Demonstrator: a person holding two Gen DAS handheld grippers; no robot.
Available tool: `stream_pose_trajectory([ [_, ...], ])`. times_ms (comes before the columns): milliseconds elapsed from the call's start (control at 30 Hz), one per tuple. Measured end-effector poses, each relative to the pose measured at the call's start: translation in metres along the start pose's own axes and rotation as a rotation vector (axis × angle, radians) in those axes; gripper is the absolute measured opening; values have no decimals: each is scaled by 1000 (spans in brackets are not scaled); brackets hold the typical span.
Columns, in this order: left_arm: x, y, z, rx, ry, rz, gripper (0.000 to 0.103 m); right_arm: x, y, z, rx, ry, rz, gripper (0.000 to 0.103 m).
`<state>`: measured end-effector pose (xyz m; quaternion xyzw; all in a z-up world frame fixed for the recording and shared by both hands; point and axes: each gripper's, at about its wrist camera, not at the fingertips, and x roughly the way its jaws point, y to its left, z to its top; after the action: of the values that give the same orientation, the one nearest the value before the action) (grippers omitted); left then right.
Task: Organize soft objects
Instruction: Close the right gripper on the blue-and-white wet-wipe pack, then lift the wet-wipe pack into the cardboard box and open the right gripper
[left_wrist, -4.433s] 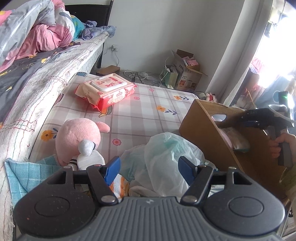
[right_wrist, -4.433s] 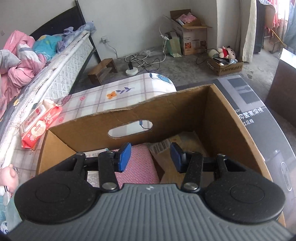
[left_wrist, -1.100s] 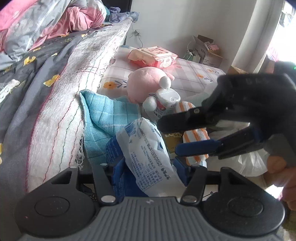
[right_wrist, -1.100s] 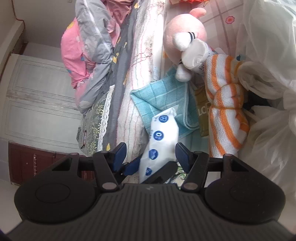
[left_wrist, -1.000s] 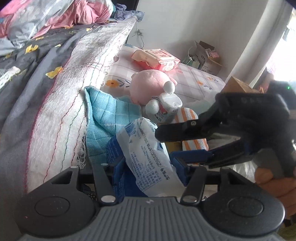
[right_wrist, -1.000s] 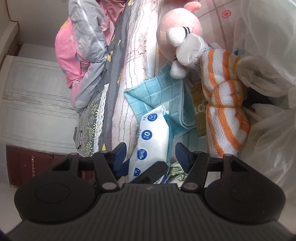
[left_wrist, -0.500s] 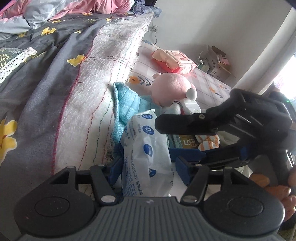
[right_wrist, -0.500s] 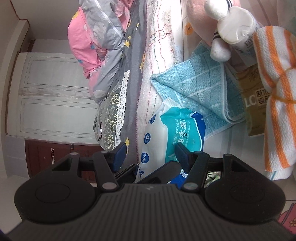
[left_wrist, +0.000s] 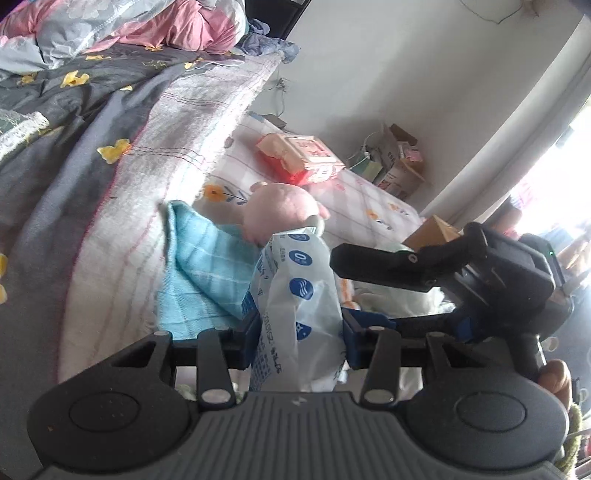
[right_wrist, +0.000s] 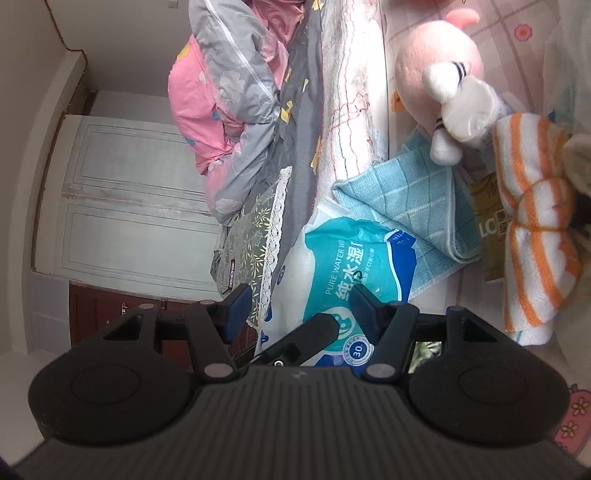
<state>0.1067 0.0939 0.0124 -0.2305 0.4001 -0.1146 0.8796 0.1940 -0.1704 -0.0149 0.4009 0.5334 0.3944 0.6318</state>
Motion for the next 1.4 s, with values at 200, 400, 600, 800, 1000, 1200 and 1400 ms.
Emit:
stream_pose_trajectory([
  [200,20,-6,-41,-13,79,-54,47,-39,-14,-15,-21,-22,-89,60],
  [400,6,-11,-60,70,52,50,58,-22,-43,-32,33,23,-126,60],
  [600,-12,-21,-61,176,-4,121,63,-15,-50,-41,40,21,-95,59],
  [800,-2,-16,-69,211,33,206,61,-33,-52,-57,20,-36,-137,59],
  [1000,1,-16,-74,254,42,219,46,-28,-80,-78,93,-47,-198,57],
  [1200,3,-28,-77,356,14,243,44,-3,-97,-85,148,-25,-188,56],
  [1400,14,-12,-73,297,42,252,42,12,-101,-88,153,-32,-142,47],
])
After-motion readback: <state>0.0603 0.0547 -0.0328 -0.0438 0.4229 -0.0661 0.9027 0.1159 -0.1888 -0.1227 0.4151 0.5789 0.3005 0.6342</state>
